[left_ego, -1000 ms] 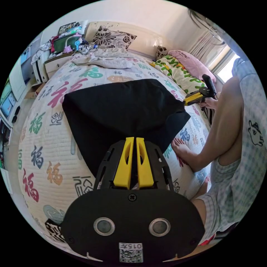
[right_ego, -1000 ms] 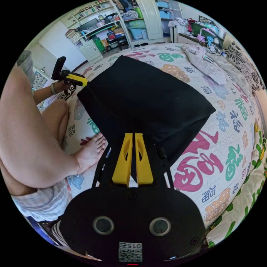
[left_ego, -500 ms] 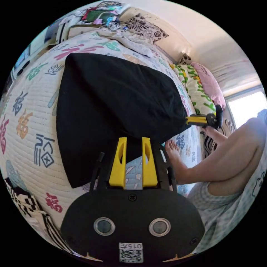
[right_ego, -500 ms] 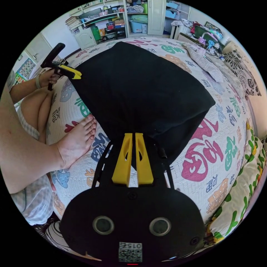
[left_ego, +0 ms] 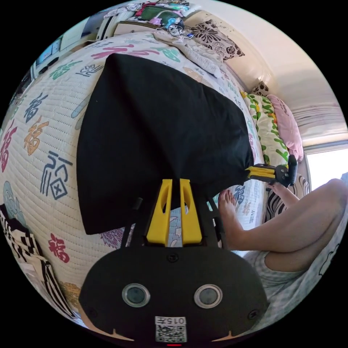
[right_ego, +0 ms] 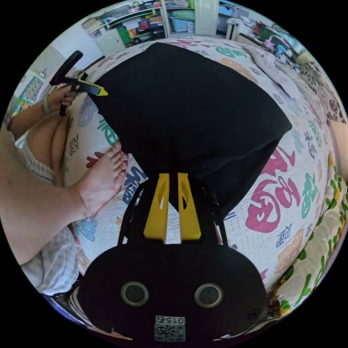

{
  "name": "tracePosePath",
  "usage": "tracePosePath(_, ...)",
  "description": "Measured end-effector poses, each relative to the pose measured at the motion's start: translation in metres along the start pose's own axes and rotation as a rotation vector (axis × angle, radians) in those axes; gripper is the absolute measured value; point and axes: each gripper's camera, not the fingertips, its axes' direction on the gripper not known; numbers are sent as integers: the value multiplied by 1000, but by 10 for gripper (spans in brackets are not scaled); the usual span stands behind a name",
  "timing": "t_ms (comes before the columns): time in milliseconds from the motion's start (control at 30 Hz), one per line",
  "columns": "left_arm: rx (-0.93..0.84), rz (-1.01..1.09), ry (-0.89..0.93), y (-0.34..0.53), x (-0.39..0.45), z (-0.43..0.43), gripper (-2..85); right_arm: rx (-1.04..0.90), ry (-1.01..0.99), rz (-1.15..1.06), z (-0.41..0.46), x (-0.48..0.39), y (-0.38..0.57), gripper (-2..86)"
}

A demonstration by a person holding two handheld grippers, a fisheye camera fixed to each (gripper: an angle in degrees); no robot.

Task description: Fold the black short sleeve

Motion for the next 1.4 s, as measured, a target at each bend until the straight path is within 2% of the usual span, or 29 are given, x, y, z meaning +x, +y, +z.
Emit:
tracePosePath(33, -13, -8, 19, 0, -5, -4, 53, 9, -75, 43, -4, 8, -1, 53)
tracePosePath(100, 5, -10, 97, -3, -26, -34, 66, 156, -285, 184, -29, 44, -2, 65)
tracePosePath(200, 116, 0, -1, -27, -51, -82, 105, 325, -219, 394, -55, 95, -10, 88)
tracePosePath(267, 196, -23, -38, -50, -64, -104, 143, 391, -187, 449, -59, 123, -23, 100)
tracePosePath(400, 308, -112, -78, -96, -100, -108, 159, 376, -178, 566, -38, 175, -70, 122)
tracePosePath(533, 270, -141, -45, -116, -117, -91, 143, 319, -199, 625, -21, 191, -110, 123)
tracePosePath(600, 200, -121, 29, -119, -121, -77, 70, 308, -282, 579, -15, 191, -131, 69)
tracePosePath(667, 158, -130, 42, -116, -125, -74, 21, 263, -250, 565, -15, 189, -143, 45)
tracePosePath(767, 177, -112, 42, -108, -128, -88, 8, 258, -266, 599, -20, 195, -151, 36)
tracePosePath(933, 146, -30, -100, -98, -121, -79, 22, 223, -200, 569, -9, 185, -181, 43)
tracePosePath(1033, 192, -68, -55, -80, -125, -82, 71, 302, -247, 597, -15, 176, -187, 57)
tracePosePath(1133, 265, -86, -62, -38, -123, -106, 105, 409, -176, 563, -38, 149, -187, 58)
tracePosePath(1267, 240, -168, -93, 46, -121, -127, 111, 399, -25, 351, -65, 86, -222, 60)
tracePosePath(1400, 193, -278, -134, 126, -107, -123, 113, 359, -58, 45, -72, 13, -307, 77)
